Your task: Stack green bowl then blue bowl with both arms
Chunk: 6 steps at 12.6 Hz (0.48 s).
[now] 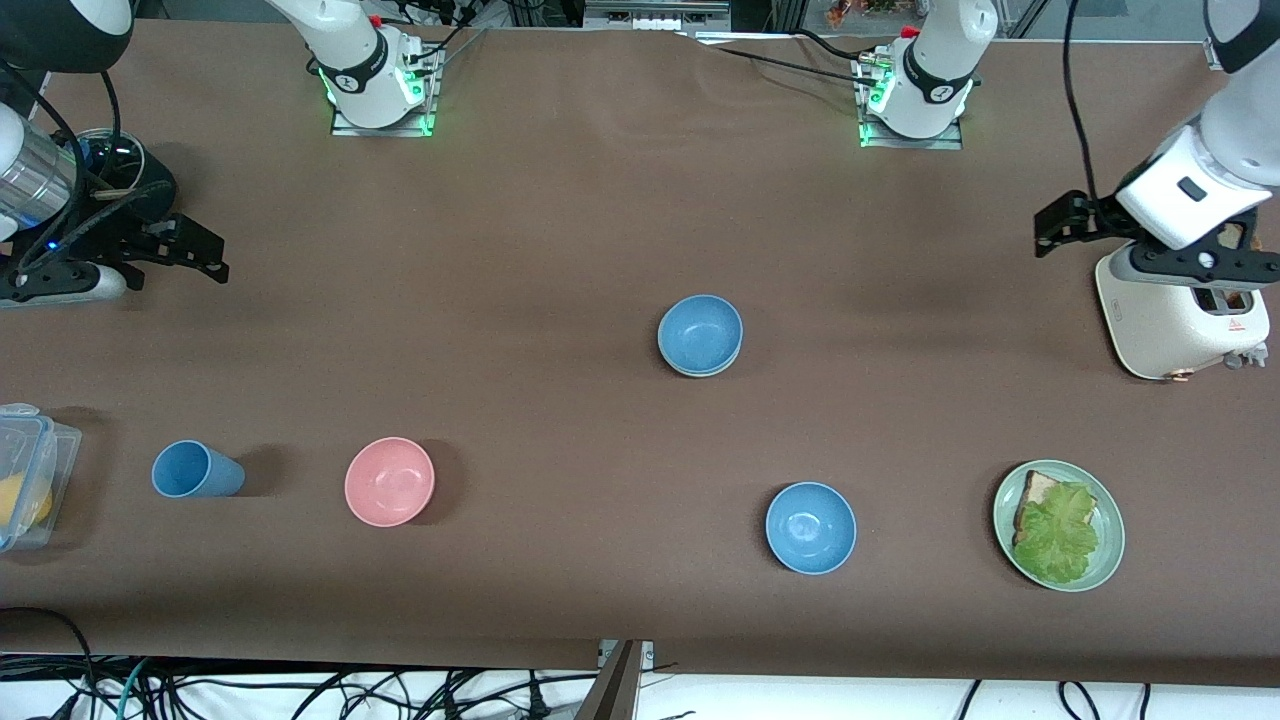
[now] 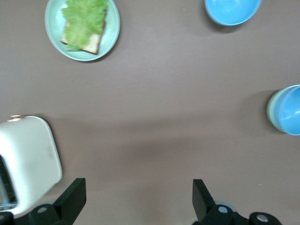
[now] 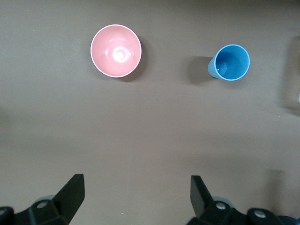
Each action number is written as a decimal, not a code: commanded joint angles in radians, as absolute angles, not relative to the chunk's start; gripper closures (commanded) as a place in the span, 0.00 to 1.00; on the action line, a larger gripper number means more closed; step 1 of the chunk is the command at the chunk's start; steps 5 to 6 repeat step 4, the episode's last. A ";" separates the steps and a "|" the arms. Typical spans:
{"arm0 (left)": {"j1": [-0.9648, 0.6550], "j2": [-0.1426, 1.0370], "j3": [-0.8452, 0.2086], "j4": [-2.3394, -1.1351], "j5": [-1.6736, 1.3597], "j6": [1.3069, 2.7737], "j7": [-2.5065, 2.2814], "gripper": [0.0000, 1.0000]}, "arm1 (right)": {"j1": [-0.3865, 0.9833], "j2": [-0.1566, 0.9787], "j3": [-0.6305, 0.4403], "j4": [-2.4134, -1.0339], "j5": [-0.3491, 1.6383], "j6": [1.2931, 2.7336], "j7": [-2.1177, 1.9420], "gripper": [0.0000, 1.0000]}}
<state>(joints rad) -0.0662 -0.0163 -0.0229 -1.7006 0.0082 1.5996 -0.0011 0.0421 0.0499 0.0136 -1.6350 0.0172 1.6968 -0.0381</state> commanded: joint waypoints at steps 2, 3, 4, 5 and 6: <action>-0.054 -0.015 -0.012 -1.684 -0.025 1.594 -0.009 0.00 | 0.034 0.043 0.014 -1.640 0.014 1.700 -0.054 0.00; -0.055 -0.018 -0.011 -1.681 -0.025 1.586 -0.015 0.00 | 0.029 0.049 0.008 -1.640 0.015 1.703 -0.057 0.00; -0.054 -0.018 -0.008 -1.678 -0.031 1.577 -0.011 0.00 | 0.025 0.058 -0.009 -1.640 0.018 1.703 -0.057 0.00; -0.054 -0.018 -0.008 -1.678 -0.031 1.577 -0.011 0.00 | 0.025 0.058 -0.009 -1.640 0.018 1.703 -0.057 0.00; -0.054 -0.018 -0.008 -1.678 -0.031 1.577 -0.011 0.00 | 0.025 0.058 -0.009 -1.640 0.018 1.703 -0.057 0.00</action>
